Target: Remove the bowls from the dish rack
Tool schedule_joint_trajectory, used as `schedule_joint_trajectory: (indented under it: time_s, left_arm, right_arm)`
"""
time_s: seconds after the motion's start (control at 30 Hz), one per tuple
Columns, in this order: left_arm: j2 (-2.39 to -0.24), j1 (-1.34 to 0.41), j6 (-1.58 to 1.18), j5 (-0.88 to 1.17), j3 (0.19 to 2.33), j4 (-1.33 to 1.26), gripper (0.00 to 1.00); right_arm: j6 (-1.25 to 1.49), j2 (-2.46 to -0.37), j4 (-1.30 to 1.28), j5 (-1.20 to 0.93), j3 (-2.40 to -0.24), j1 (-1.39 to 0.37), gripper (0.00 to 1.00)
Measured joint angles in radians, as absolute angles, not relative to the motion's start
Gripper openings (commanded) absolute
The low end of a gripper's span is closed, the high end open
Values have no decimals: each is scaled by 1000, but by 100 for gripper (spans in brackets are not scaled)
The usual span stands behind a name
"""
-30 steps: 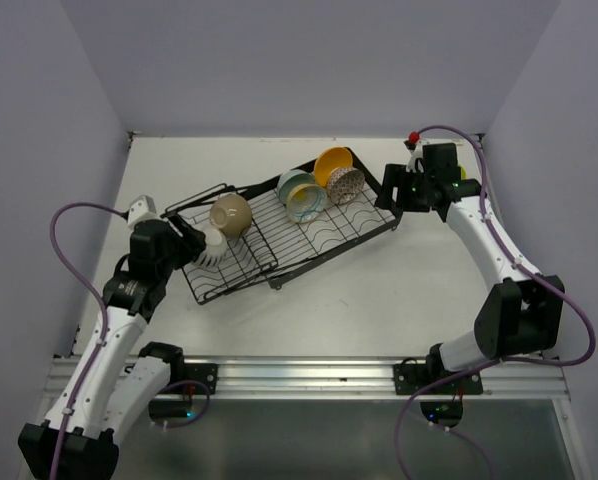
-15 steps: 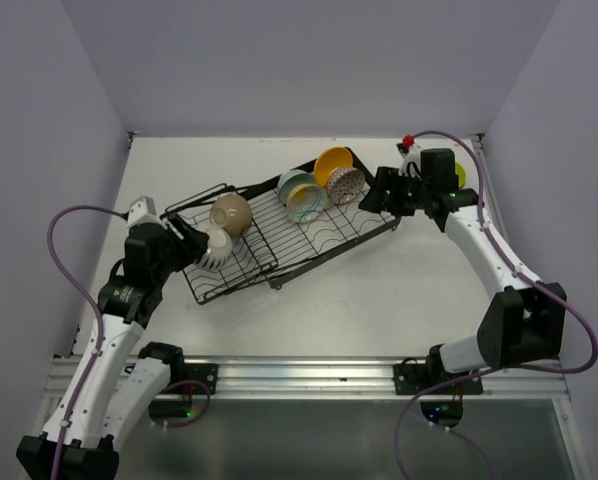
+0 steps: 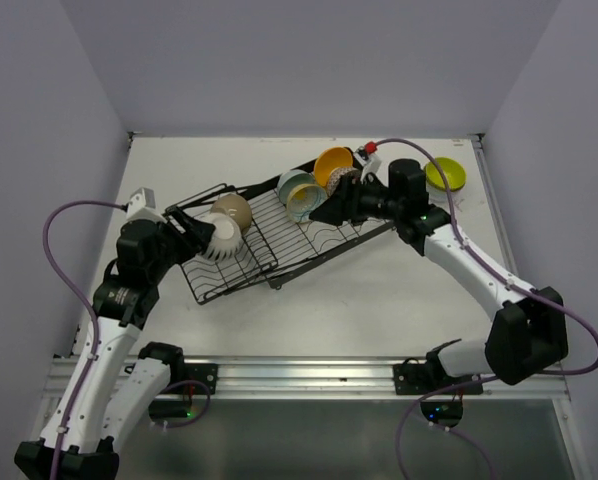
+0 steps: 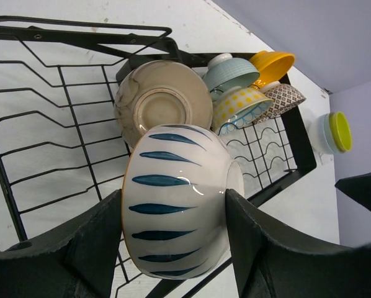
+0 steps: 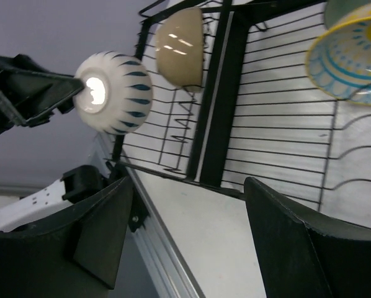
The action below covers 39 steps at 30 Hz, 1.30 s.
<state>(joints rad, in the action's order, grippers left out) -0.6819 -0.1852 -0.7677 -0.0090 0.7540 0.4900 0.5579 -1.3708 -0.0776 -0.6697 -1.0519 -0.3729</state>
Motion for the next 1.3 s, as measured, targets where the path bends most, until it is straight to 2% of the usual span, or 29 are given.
schedule_joint_trajectory:
  time_s: [0.33,0.37,0.4,0.43,0.87,1.3]
  left_arm:
    - [-685,-185,-806,49,765,403,22]
    - [-682,-185,-813,56,765,388,22]
    - [-678,-185,-822,64,764,372,22]
    - [-674,-185,-828,71,762,356,22]
    - [-657,-185,-904,146,735,231,22]
    - [-629,-185,-963,197,680,135,22]
  right_arm:
    - [822,-1355,279,-688,-925,-525,81]
    - [848,-1356,304,-681,-919,-540,84]
    - [873,-1359,339,-675,-913,-552,94]
    - [905,-1364,383,-672,-908,-563,98]
    - [1226,-1555,836,-622,-874,-628,99]
    - [1404,-1691,1071,-593,-891,-688,99]
